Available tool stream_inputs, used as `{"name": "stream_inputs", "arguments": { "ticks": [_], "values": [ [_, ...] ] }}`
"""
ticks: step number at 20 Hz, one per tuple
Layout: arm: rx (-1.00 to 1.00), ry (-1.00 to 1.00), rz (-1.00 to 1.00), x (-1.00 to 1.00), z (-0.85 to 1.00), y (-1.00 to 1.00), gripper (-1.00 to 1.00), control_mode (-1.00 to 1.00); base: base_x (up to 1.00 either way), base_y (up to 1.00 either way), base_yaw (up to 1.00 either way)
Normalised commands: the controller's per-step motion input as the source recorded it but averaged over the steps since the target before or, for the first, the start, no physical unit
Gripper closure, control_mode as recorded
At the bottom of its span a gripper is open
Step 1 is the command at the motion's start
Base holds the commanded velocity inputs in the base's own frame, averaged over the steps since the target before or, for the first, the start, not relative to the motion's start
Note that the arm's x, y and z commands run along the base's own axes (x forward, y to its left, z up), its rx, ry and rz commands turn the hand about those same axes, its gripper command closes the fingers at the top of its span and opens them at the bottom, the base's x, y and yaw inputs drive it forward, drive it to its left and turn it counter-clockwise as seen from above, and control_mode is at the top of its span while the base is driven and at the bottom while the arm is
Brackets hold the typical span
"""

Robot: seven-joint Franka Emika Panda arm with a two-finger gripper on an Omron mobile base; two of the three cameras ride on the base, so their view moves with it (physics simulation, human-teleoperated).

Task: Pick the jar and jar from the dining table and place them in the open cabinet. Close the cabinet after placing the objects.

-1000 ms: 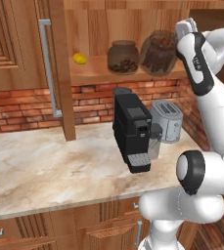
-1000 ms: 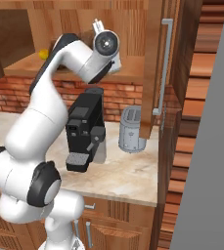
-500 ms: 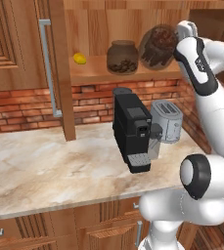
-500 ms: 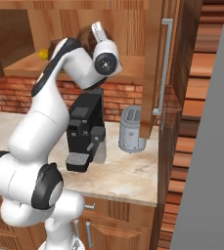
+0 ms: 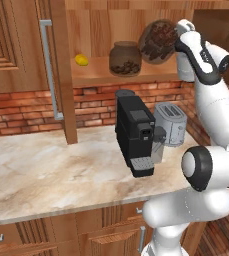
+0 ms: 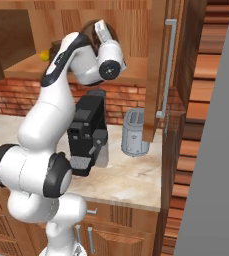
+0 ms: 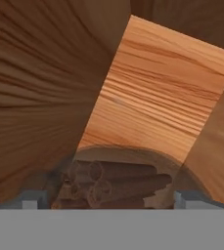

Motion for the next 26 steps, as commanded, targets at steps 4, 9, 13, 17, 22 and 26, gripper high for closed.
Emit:
{"name": "stream_inputs", "arguments": {
  "ticks": [4,9,13,17,22,26],
  "values": [
    [0.0,0.22,0.0,0.0,0.0,0.0,-1.0,-1.0,0.0,0.0,0.0],
    [-0.01,0.27,-0.01,0.0,0.0,0.04,-1.0,-1.0,0.0,0.0,0.0],
    [-0.03,0.24,0.0,0.08,0.01,0.1,-1.0,-1.0,0.0,0.0,0.0],
    [-0.01,-0.25,-0.02,-0.09,0.15,0.0,-1.0,-1.0,0.0,0.0,0.0],
    [-0.01,-0.23,-0.08,-0.03,0.05,0.0,-1.0,-1.0,0.0,0.0,0.0],
    [-0.09,-0.19,-0.05,-0.55,0.0,0.0,-1.0,-1.0,0.0,0.0,0.0]
  ]
}}
